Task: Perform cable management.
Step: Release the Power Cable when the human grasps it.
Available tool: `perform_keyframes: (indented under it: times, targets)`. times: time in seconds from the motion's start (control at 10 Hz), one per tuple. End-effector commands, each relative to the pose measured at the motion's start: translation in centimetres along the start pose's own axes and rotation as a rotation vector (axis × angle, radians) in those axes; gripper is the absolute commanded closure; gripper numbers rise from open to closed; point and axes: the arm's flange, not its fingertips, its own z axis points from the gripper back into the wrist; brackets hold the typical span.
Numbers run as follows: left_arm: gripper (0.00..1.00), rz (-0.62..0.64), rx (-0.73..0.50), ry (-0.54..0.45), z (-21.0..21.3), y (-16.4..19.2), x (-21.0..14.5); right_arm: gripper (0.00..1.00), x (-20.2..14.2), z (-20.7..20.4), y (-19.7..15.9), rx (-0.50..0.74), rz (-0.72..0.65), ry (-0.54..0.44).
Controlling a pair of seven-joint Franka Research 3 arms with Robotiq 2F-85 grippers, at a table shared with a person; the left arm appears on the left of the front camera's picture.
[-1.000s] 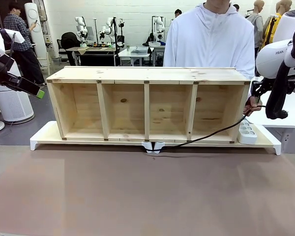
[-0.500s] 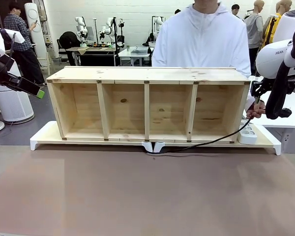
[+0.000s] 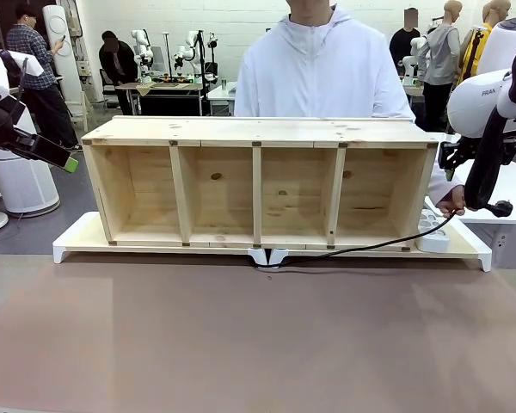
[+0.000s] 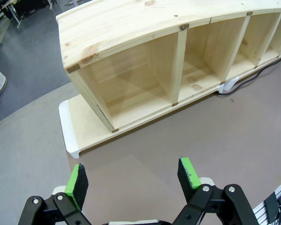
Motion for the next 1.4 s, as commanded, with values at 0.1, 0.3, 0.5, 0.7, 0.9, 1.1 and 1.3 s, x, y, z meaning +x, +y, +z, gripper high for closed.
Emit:
perform_keyframes:
  times: [0.1, 0.3, 0.5, 0.7, 0.9, 1.1, 1.3]
  targets:
    - [0.00, 0.007, 0.004, -0.008, -0.17, 0.06, 0.11, 0.23, -0.04, -0.01, 0.04, -0.001, 0.002, 0.004]
    - [0.00, 0.007, 0.004, -0.008, -0.17, 0.06, 0.11, 0.23, -0.04, -0.01, 0.04, -0.001, 0.002, 0.004]
    - [0.00, 0.007, 0.004, -0.008, -0.17, 0.06, 0.11, 0.23, -0.04, -0.01, 0.04, -0.001, 0.002, 0.004]
    - [0.00, 0.007, 0.004, -0.008, -0.17, 0.06, 0.11, 0.23, -0.04, -0.01, 0.04, -0.001, 0.002, 0.004]
    - [0.00, 0.007, 0.004, -0.008, -0.17, 0.06, 0.11, 0.23, -0.04, -0.01, 0.04, -0.001, 0.002, 0.004]
    - [0.00, 0.007, 0.004, -0.008, -0.17, 0.06, 0.11, 0.23, -0.04, -0.01, 0.04, -0.001, 0.002, 0.004]
    - [0.00, 0.007, 0.004, -0.008, -0.17, 0.06, 0.11, 0.23, -0.04, -0.01, 0.04, -0.001, 0.002, 0.004]
